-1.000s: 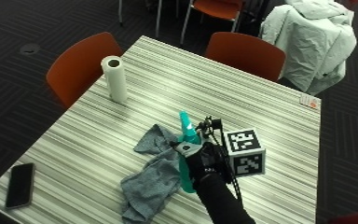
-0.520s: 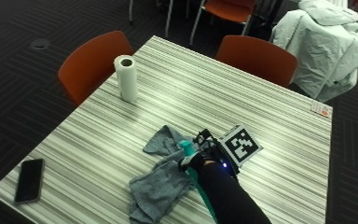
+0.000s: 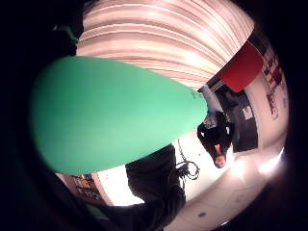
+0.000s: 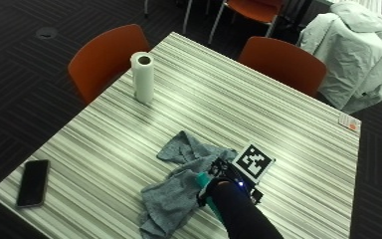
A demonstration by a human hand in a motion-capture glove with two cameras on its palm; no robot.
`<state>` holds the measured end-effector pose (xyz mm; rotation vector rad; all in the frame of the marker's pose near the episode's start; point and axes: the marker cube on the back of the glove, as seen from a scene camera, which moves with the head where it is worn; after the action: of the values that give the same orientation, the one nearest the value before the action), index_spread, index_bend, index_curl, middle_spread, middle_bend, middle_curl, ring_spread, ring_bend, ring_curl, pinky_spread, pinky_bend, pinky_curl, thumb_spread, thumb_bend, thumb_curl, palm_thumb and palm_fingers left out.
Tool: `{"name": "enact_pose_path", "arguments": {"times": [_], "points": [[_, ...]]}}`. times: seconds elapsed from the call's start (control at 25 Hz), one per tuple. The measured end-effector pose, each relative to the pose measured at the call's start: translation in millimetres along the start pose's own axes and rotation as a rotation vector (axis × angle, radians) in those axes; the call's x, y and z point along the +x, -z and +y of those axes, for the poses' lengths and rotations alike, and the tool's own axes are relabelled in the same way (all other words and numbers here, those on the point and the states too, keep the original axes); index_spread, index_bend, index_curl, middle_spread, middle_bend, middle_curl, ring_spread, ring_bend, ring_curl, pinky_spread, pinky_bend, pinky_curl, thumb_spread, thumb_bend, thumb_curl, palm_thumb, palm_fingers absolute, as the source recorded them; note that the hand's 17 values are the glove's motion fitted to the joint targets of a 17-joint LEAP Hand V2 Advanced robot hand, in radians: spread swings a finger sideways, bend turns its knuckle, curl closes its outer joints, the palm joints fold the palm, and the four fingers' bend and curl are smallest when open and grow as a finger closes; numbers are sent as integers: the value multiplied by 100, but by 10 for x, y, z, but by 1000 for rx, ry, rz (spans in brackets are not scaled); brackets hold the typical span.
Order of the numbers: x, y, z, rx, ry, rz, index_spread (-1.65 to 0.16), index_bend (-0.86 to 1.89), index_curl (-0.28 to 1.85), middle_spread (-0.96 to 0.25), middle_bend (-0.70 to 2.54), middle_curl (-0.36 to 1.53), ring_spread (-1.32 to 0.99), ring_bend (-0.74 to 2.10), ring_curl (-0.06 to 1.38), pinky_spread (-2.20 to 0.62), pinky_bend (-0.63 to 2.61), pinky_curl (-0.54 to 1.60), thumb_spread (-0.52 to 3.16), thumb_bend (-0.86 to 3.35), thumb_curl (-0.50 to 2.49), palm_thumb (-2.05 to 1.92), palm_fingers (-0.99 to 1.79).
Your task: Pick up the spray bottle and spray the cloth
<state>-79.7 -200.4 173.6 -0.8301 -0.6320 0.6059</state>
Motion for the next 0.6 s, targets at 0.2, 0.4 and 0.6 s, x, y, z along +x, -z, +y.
{"name": "enact_pose_path", "arguments": {"times": [0.2, 0.4, 0.6], "points": [[-12, -29, 63, -59, 12, -16, -19, 18, 57, -2, 39, 54, -10, 47, 46, 6, 15, 25, 50, -3, 70, 113, 79], [-64, 7, 161, -68, 28, -73, -19, 18, 57, -2, 39, 54, -10, 47, 47, 6, 15, 25, 49, -3, 71, 112, 79], [-195, 117, 267, 30, 258, -198, -19, 18, 57, -2, 38, 55, -10, 46, 47, 6, 15, 26, 49, -3, 71, 112, 78]]}}
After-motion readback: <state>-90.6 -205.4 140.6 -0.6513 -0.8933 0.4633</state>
